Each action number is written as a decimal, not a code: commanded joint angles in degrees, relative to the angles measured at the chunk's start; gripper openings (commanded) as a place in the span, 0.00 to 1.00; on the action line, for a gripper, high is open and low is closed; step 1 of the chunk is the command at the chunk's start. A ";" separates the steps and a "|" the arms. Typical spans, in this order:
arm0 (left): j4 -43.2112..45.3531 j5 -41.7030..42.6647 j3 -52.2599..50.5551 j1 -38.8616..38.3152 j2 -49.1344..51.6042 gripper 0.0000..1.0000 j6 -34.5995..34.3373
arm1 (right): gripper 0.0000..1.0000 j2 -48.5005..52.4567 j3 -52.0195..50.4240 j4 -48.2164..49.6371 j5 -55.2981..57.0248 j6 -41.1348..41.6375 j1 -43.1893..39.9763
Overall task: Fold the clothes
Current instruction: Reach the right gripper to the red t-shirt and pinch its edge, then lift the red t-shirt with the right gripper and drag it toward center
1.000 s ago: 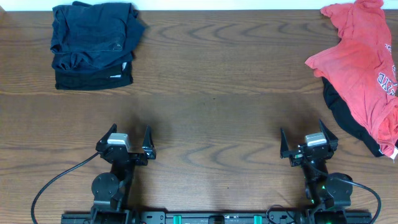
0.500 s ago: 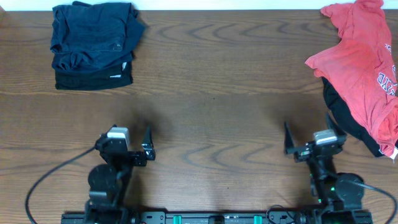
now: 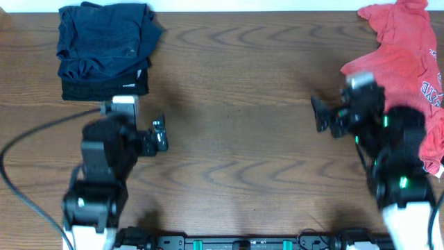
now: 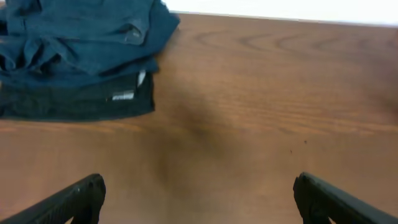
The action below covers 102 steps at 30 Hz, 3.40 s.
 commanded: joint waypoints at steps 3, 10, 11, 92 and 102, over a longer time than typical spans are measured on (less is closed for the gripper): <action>-11.47 0.13 13.11 -0.17 12.90 0.98 -0.33 | 0.99 15.63 18.78 -12.41 -3.21 -0.44 0.42; -19.30 2.03 20.87 -0.17 26.86 0.98 -0.31 | 0.99 33.18 36.48 -26.69 -3.15 -1.14 0.37; -19.02 2.03 20.87 -0.17 28.06 0.98 -0.31 | 0.99 34.25 37.03 -26.60 -2.95 -1.25 0.35; -5.20 4.61 21.03 -4.81 35.71 0.98 2.47 | 0.01 37.62 37.18 -4.92 12.22 7.91 0.07; -5.97 4.61 21.09 0.11 20.50 0.98 2.47 | 0.01 35.60 37.16 -7.58 6.43 10.62 16.65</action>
